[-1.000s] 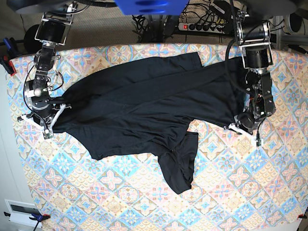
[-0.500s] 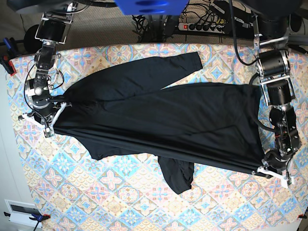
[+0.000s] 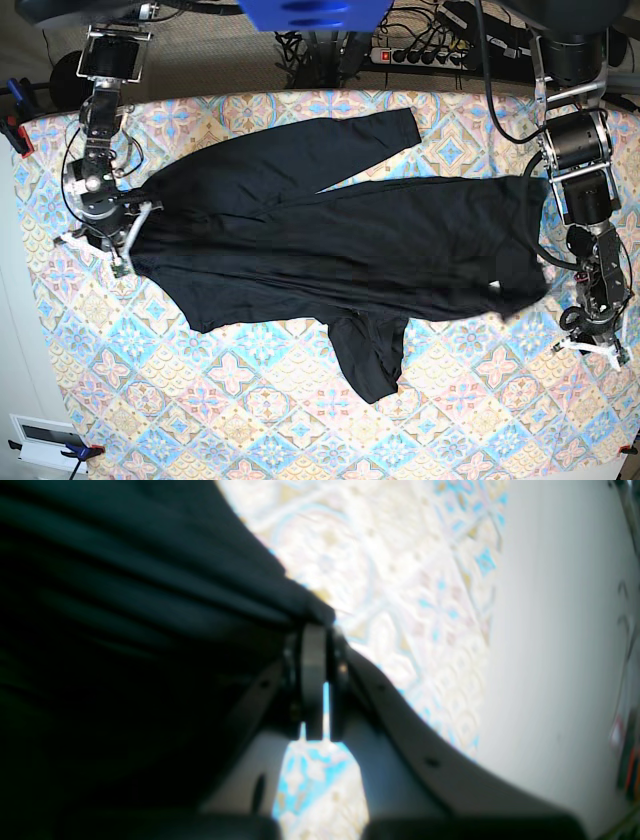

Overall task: Layout the t-shirt on the table in an organized manner, then fold the t-shirt properly
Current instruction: 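Pull the held shirt side with the left gripper to stretch it, then release the right gripper's hold and drag the shirt hem outward, then grasp the shirt edge with the left gripper and pull it outward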

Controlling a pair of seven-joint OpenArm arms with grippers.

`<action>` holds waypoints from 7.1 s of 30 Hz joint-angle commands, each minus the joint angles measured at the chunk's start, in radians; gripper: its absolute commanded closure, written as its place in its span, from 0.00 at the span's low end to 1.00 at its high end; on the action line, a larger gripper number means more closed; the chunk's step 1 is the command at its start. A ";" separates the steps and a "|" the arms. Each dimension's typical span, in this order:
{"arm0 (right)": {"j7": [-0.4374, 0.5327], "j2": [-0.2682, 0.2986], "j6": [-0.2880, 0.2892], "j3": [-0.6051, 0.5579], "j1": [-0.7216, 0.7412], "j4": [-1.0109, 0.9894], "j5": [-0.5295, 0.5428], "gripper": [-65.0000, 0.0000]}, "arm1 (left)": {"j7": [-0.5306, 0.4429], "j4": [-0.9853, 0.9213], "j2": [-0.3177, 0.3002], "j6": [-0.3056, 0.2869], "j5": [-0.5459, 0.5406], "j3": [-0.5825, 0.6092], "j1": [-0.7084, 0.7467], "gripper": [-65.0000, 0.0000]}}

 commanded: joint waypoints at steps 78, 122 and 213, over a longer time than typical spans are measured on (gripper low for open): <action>0.026 0.039 -0.009 -0.245 0.133 0.040 -0.002 0.72 | 0.250 0.985 -0.142 -0.064 -0.166 -0.129 1.132 1.00; 0.288 0.035 0.171 -1.100 0.692 -0.772 -0.001 0.48 | 0.250 0.983 -0.034 -0.064 -0.167 -0.135 1.123 1.00; 0.150 0.074 -0.202 -0.431 0.238 -0.248 0.113 0.77 | 0.427 0.844 -0.019 -0.062 -0.290 -0.016 0.695 0.53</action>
